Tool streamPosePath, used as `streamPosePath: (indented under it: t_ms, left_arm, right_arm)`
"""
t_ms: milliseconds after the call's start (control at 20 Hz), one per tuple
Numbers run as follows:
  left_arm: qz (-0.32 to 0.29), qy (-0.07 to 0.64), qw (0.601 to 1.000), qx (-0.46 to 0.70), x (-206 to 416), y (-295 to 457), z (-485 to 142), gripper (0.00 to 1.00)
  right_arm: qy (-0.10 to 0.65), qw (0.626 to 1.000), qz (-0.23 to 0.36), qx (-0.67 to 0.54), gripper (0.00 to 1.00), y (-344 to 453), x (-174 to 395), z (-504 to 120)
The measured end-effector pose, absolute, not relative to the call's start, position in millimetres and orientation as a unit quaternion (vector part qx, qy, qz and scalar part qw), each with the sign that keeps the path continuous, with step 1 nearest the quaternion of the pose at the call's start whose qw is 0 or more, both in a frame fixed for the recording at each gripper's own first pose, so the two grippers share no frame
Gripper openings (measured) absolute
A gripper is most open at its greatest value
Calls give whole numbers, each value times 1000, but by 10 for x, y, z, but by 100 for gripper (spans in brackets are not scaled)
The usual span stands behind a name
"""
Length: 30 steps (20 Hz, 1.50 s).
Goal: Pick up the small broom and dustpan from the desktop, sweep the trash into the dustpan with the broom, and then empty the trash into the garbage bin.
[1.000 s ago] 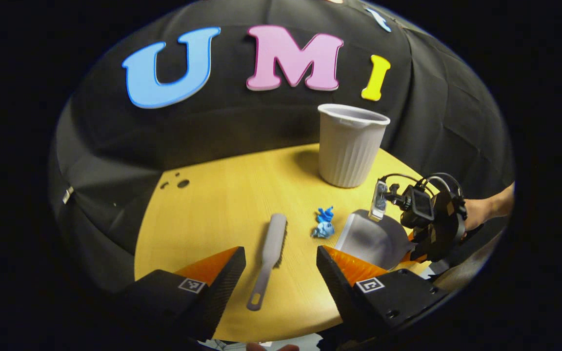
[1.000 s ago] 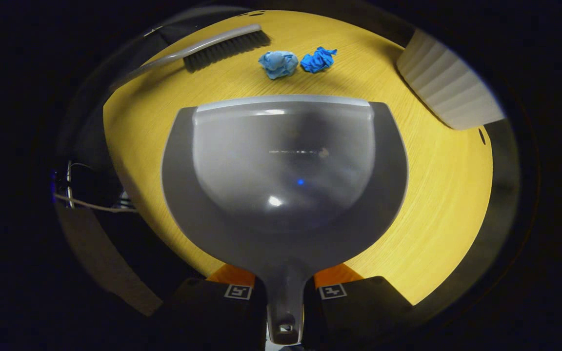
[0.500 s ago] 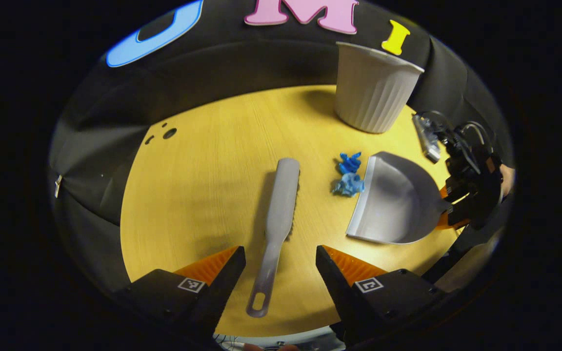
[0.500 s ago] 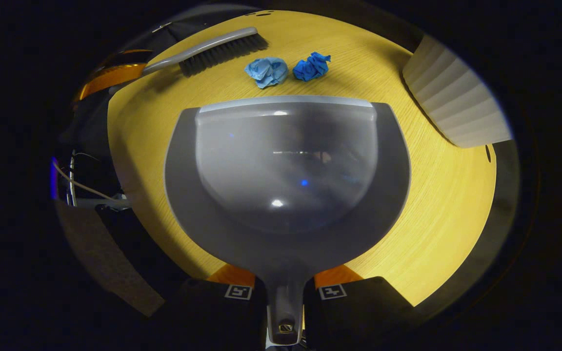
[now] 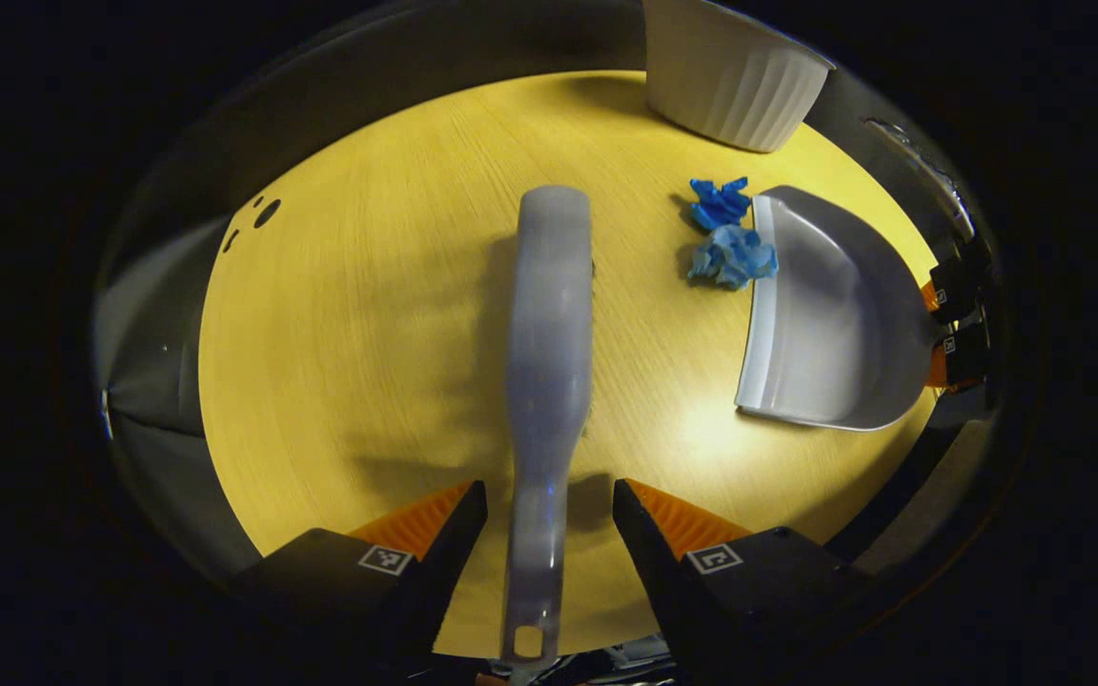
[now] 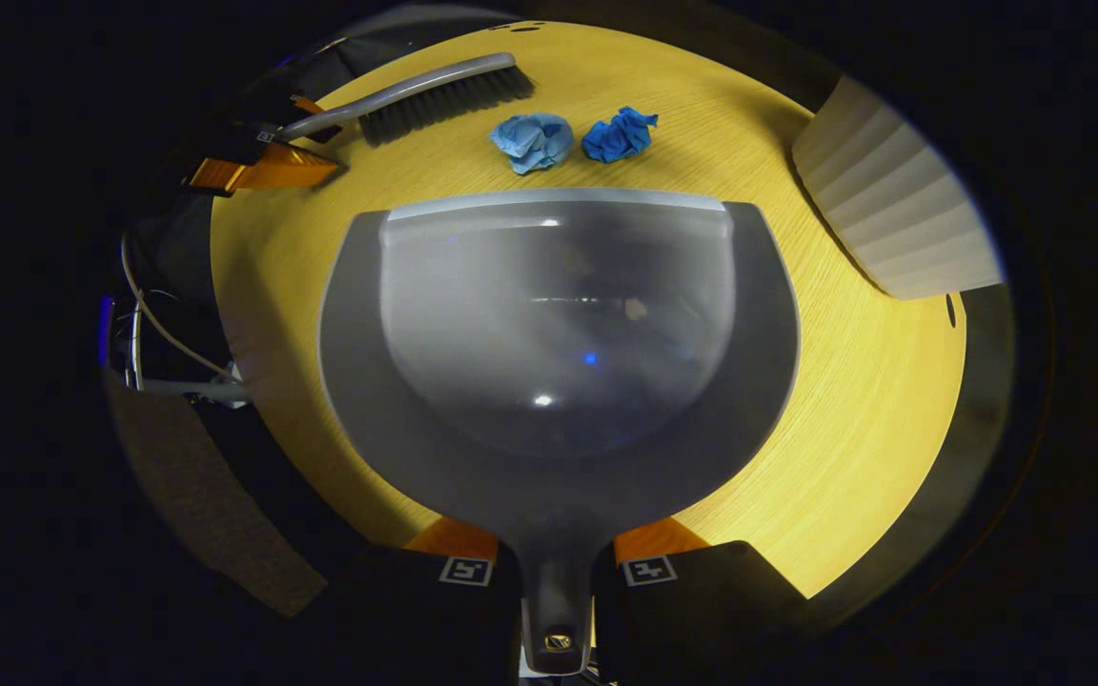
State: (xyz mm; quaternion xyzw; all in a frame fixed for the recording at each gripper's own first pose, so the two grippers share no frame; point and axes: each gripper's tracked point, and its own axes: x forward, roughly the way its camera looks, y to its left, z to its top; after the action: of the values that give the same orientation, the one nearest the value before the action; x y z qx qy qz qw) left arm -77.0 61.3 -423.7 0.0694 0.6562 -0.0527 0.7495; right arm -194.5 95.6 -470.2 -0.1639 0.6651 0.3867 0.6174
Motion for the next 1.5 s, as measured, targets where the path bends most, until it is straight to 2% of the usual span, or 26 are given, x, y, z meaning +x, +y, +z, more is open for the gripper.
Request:
streamPosePath:
  t_ms: [150, 350, 400, 550, 600, 650, 700, 800, 850, 900, 1000, 1100, 1500]
  left_arm:
    - [-61, 666, 739, 77, -774, 614, -4295, 86]
    - [-66, 696, 713, 49, -877, 516, -4304, 76]
    - [-64, 696, 714, 47, -850, 508, -4357, 63]
    - [-87, 691, 714, 66, -802, 470, -4319, 52]
    - [-98, 692, 710, 82, -795, 452, -4313, 32]
    - [-106, 692, 708, 94, -786, 443, -4305, 34]
    - [-114, 687, 711, 101, -728, 415, -4300, 29]
    - [-119, 678, 717, 106, -571, 352, -4284, 28]
    - [-119, 676, 720, 100, -498, 310, -4280, 31]
    - [-119, 674, 722, 99, -411, 289, -4292, 28]
    - [-115, 670, 725, 108, -238, 293, -4319, 31]
    - [-119, 666, 727, 118, -121, 256, -4332, 28]
    - [-191, 664, 714, 110, -90, -275, -4327, 28]
  right_arm:
    - [666, 619, 384, -162, 34, 960, -1942, -4705]
    - [666, 618, 385, -160, 34, 961, -1950, -4708]
    - [666, 618, 386, -160, 34, 961, -1941, -4703]
    - [665, 619, 387, -158, 34, 962, -1941, -4700]
    - [666, 618, 387, -157, 34, 965, -1933, -4704]
    - [666, 618, 388, -155, 34, 965, -1938, -4705]
    - [668, 617, 387, -152, 34, 966, -1937, -4707]
    - [671, 616, 385, -146, 34, 974, -1941, -4707]
    - [672, 616, 384, -146, 34, 974, -1942, -4711]
    - [672, 616, 384, -147, 34, 970, -1936, -4706]
    - [671, 617, 382, -149, 34, 969, -1933, -4715]
    - [673, 616, 381, -148, 34, 970, -1938, -4710]
    - [674, 614, 383, -146, 34, 991, -1926, -4687]
